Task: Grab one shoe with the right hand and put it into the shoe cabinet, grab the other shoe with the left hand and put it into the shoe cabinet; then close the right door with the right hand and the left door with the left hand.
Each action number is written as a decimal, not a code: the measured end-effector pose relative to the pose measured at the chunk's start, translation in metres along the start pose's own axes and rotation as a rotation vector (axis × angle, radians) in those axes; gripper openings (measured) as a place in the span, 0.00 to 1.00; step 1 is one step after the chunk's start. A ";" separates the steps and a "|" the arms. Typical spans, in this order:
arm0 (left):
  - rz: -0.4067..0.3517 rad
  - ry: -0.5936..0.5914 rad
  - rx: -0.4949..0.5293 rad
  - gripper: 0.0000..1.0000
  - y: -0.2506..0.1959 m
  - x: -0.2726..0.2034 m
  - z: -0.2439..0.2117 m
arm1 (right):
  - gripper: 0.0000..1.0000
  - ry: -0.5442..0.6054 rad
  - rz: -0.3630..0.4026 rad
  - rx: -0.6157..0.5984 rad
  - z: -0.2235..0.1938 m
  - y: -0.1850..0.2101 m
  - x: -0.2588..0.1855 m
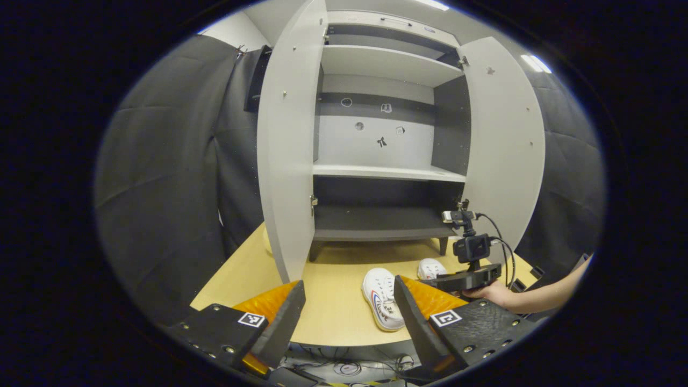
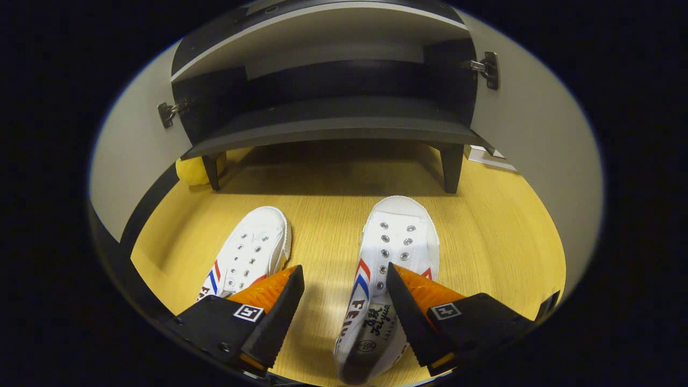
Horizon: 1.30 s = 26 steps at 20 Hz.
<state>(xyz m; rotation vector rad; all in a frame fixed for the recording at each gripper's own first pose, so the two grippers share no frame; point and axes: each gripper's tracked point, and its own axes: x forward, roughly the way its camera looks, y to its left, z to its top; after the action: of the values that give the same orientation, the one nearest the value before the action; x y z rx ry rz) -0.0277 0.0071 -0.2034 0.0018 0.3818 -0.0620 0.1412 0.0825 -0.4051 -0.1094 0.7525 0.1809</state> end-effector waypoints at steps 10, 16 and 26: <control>-0.040 0.008 0.095 1.00 -0.008 -0.002 -0.007 | 0.38 0.057 -0.160 -0.102 -0.010 -0.022 0.007; -0.025 0.051 0.042 0.95 -0.001 -0.005 -0.024 | 0.22 0.091 -0.163 -0.091 -0.007 -0.026 -0.003; -0.024 0.058 0.006 0.95 -0.009 -0.009 -0.026 | 0.02 0.055 -0.103 -0.082 -0.003 -0.039 -0.028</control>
<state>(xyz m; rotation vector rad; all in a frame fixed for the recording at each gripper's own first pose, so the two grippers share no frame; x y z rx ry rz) -0.0460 -0.0009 -0.2240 0.0049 0.4401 -0.0869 0.1264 0.0407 -0.3866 -0.2314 0.7919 0.1110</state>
